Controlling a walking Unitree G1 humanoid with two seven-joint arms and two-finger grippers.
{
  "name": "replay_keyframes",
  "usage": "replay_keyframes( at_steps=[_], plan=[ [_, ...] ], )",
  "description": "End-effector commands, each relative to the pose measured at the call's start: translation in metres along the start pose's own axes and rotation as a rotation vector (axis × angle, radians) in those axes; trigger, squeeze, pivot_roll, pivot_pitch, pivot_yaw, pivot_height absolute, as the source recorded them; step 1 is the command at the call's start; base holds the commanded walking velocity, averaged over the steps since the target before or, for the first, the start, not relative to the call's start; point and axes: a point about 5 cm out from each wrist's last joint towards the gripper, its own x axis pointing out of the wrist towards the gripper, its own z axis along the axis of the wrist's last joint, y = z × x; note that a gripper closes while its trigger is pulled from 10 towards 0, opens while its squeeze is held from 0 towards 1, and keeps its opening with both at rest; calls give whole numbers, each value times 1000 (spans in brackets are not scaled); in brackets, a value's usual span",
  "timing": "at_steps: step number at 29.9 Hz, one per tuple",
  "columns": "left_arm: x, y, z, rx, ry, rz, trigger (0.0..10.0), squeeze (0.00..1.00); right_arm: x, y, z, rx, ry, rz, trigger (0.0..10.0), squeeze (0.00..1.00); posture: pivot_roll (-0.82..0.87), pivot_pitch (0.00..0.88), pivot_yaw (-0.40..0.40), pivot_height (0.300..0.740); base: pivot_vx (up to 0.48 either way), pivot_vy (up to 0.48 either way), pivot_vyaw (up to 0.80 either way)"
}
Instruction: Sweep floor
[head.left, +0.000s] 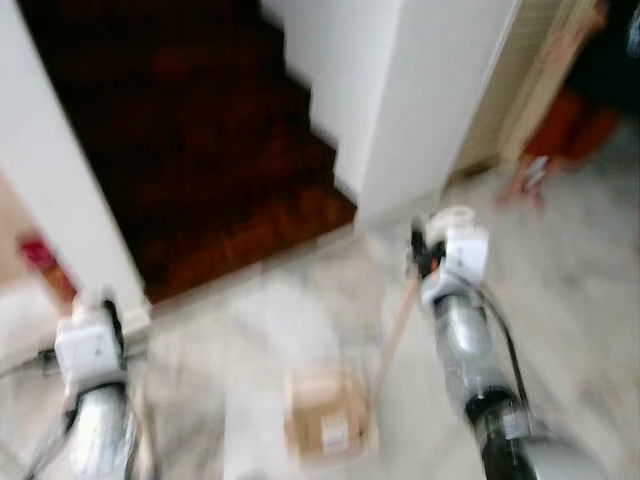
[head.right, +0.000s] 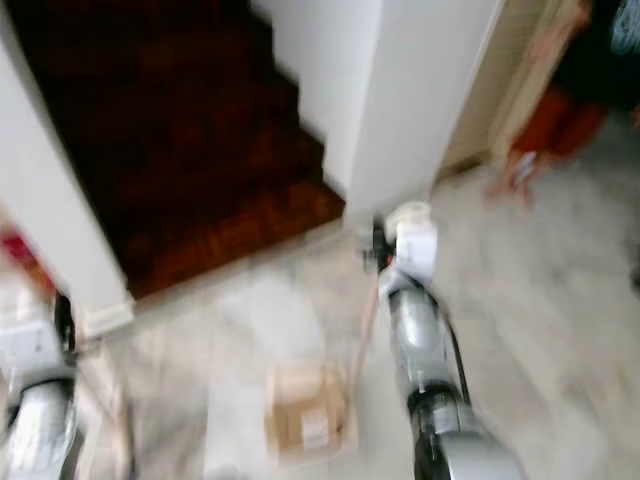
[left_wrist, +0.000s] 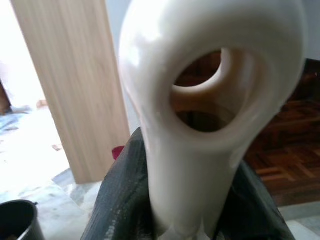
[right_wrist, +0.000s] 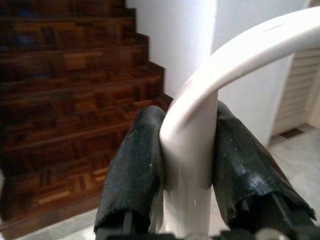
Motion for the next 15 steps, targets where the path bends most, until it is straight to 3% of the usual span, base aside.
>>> replay_keyframes(
  at_steps=[1, 10, 15],
  plan=[
    [4, -2, 14, 10, -65, -2, 10000, 0, 4, -8, 9, -6, -33, -18, 10000, 0, 224, 0, -70, 740, 0, 0, 587],
    [-1, -6, 13, 4, -52, -7, 10000, 0, 5, -4, 9, 0, -33, -4, 10000, 0, 232, 0, -74, 740, 0, 0, 537],
    [1, -7, 17, 2, -61, -24, 10000, 0, 4, -4, 3, 88, -4, -29, 10000, 0, 239, 0, -54, 740, 0, 0, 0]
  ],
)
